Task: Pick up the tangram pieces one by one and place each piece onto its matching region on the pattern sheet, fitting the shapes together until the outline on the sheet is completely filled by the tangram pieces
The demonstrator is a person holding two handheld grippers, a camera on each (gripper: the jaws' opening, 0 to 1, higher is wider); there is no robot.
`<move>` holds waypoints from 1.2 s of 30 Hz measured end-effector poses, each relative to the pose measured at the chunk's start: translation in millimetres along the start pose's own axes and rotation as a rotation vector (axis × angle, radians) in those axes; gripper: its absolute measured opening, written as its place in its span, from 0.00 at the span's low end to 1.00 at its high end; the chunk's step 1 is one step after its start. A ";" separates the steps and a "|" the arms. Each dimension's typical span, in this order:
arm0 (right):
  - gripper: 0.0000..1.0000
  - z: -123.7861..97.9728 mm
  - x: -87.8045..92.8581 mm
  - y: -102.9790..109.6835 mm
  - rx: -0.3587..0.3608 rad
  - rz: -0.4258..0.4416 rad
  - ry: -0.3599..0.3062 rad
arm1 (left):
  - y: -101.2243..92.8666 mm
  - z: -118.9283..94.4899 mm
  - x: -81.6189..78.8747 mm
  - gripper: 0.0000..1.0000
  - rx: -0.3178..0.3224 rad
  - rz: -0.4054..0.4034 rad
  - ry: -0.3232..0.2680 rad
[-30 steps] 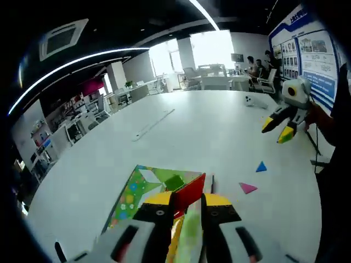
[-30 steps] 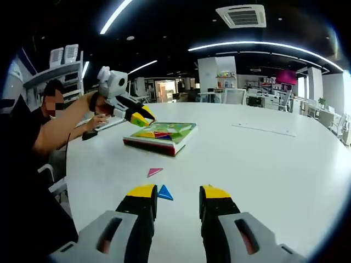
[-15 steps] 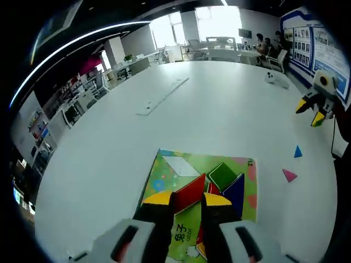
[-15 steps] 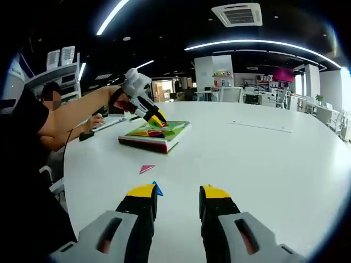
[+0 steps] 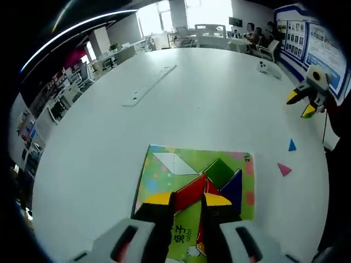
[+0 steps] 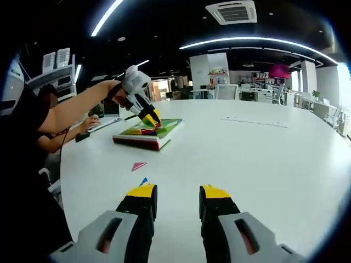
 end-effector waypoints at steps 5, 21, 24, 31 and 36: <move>0.32 -0.7 1.8 -1.6 0.002 0.005 0.001 | 1.5 -0.9 1.8 0.21 0.005 -0.023 -0.007; 0.32 2.0 6.0 -5.6 0.004 0.022 0.002 | 7.1 1.6 5.3 0.22 0.003 -0.036 -0.001; 0.32 3.0 8.9 -6.7 0.007 0.030 0.010 | 6.2 1.7 4.9 0.22 -0.003 -0.027 0.004; 0.32 2.2 7.6 -7.5 0.007 0.025 0.004 | 3.3 2.0 4.0 0.22 -0.015 -0.016 0.010; 0.32 3.5 10.4 -8.8 0.007 0.032 0.006 | 3.1 2.2 3.5 0.22 -0.033 -0.023 0.016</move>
Point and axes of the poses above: the point that each gripper's makers call its tool centre point, and the gripper's own axes: z roughly forward along the fingers, y roughly to its left, x roughly out of its underside, the point moved 4 cm from there along -z, roughly backward along the fingers, and after that the axes turned 4 degrees about y, right-handed, at the moved point
